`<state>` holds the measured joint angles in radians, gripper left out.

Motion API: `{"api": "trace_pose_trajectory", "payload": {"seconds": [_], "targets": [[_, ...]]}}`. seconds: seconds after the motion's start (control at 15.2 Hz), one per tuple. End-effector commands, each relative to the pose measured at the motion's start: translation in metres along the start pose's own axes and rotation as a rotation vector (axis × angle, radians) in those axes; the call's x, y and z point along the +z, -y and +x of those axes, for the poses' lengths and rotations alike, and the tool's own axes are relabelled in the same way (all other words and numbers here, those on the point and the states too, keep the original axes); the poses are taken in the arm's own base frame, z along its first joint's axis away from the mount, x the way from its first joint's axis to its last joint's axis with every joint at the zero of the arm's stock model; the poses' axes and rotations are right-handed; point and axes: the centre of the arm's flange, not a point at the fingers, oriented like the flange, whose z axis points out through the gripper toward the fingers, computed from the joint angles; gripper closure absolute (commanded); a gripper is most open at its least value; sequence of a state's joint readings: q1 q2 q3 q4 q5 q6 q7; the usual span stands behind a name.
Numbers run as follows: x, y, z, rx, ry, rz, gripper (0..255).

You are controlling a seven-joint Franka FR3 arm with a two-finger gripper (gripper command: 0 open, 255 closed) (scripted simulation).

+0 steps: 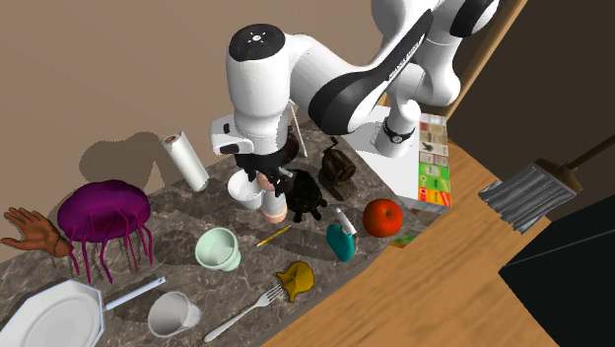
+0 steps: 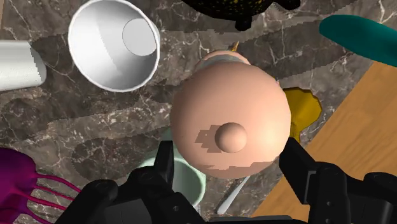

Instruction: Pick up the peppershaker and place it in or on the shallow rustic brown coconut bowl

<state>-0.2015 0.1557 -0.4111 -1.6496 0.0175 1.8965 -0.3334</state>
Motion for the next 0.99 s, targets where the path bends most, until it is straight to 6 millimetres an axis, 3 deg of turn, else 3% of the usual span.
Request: {"api": "trace_pose_trajectory", "payload": {"seconds": [0.0, 0.92], "targets": [[-0.007, -0.017, -0.021, -0.001, 0.0, 0.001, 255], [-0.042, -0.131, -0.162, -0.001, 0.0, 0.001, 255]]}}
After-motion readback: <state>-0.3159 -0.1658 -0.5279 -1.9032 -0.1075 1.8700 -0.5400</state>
